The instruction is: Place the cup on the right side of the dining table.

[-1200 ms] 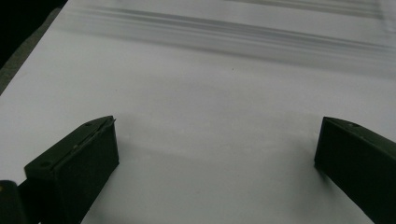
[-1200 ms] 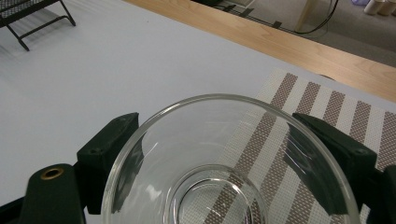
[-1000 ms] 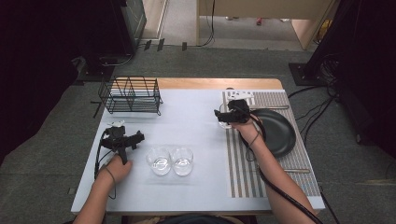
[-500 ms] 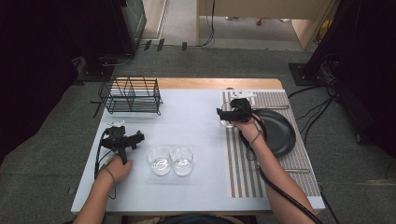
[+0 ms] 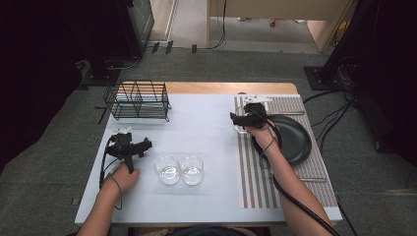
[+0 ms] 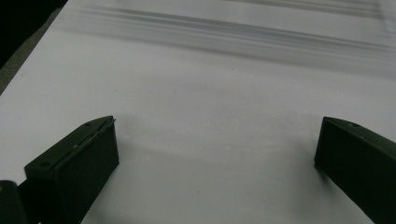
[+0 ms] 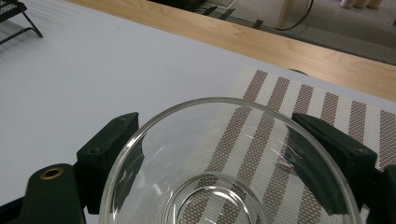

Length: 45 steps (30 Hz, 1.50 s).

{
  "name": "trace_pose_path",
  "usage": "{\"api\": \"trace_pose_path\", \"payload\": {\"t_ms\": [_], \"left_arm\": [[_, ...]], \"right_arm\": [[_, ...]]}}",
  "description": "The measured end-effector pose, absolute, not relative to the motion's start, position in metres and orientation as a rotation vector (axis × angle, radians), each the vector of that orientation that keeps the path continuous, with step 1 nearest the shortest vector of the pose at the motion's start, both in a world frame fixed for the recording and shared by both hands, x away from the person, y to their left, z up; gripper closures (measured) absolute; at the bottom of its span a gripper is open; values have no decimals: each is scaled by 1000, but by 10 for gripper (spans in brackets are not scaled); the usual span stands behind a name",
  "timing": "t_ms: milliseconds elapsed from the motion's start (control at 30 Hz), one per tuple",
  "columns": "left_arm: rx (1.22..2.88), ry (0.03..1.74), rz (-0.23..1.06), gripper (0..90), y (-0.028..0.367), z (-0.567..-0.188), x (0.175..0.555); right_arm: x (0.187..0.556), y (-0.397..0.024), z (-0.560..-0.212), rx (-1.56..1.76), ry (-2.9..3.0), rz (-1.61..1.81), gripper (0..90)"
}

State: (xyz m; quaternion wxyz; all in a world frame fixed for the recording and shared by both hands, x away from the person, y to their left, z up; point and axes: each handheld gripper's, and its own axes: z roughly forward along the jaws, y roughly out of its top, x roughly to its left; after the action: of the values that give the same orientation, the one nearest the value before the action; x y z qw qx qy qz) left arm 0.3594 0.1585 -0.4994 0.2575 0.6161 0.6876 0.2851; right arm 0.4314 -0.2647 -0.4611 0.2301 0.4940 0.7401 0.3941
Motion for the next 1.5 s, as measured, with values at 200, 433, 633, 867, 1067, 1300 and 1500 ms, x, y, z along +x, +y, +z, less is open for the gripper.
{"api": "trace_pose_path", "payload": {"t_ms": [200, 433, 633, 867, 1067, 1300, 1500], "left_arm": [[1671, 1865, 773, 0, 158, -499, 359], [1671, 1865, 773, 0, 159, -499, 359], [1671, 1865, 773, 0, 159, -499, 359], [1672, 1865, 773, 0, 159, -499, 359], [1672, 1866, 772, 0, 159, -499, 359], [1674, 1866, 772, 0, 158, -499, 360], [1674, 1866, 773, 0, 158, -499, 360]], "right_arm": [[432, -266, -462, 1355, 2021, 1077, 183], [431, -265, -461, 1364, 2008, 1065, 181], [431, -265, -463, 1361, 1994, 1072, 179], [430, -266, -463, 1352, 2005, 1096, 140], [430, -268, -463, 1374, 1999, 1097, 94], [429, -269, -461, 1373, 1994, 1129, 8], [428, -271, -458, 1370, 1993, 1131, 8]]}}
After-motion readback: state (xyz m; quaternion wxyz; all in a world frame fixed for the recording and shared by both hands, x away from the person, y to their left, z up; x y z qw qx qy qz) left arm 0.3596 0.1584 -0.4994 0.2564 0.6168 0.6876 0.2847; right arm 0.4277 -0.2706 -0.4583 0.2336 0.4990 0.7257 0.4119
